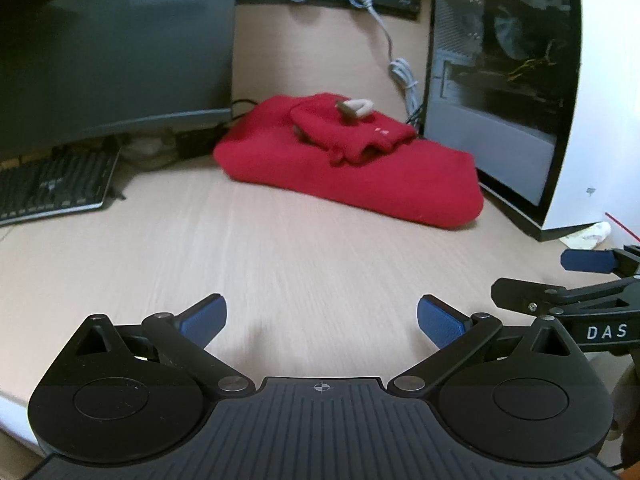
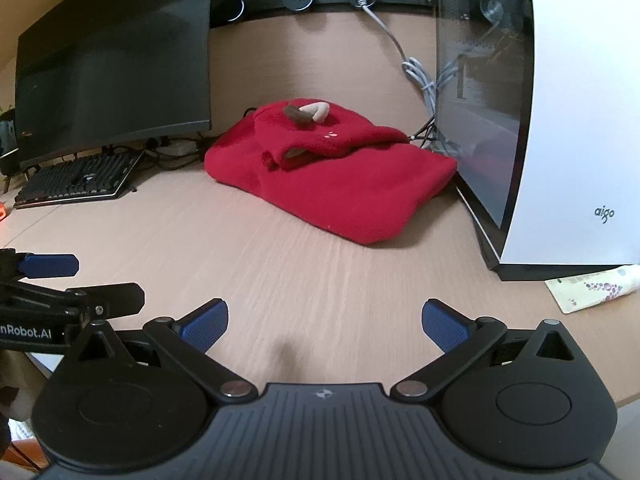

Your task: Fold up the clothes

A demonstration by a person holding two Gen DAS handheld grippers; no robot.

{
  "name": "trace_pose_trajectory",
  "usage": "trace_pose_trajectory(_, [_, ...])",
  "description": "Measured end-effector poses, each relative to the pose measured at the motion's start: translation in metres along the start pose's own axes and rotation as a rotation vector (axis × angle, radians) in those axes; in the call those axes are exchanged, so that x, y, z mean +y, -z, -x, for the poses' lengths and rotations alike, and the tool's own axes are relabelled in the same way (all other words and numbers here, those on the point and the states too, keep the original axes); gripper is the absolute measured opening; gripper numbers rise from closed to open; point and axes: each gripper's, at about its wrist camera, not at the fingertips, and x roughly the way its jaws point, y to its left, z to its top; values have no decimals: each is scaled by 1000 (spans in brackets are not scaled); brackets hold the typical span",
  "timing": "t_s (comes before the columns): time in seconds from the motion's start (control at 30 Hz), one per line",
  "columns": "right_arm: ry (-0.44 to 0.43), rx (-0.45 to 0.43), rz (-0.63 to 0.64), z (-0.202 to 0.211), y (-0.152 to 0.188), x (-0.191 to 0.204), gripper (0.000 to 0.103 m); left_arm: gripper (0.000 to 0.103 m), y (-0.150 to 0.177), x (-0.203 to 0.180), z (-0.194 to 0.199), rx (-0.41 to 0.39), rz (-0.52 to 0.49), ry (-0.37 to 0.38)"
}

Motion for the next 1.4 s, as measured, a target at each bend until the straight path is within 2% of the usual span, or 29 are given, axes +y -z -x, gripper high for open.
trace_pose_trajectory(0.13, [8,-10,7,-1,0,6,103,103,3,-7,-1,-11,-27,4])
trace_pose_trajectory(0.3, [-8,8,23,-1,1,11,103,103,13,9,-3,-14,29,16])
trace_pose_trajectory(0.4, [-9,12,15,-2,3,8,103,103,8,6,1,13,44,-2])
trace_pose_trajectory(0.67, [-4,24,6,-3,1,6,103,103,7,6,-1,35,40,16])
trace_pose_trajectory(1.4, [-4,37,13,-10,-3,8,103,103,7,10,-11,38,65,14])
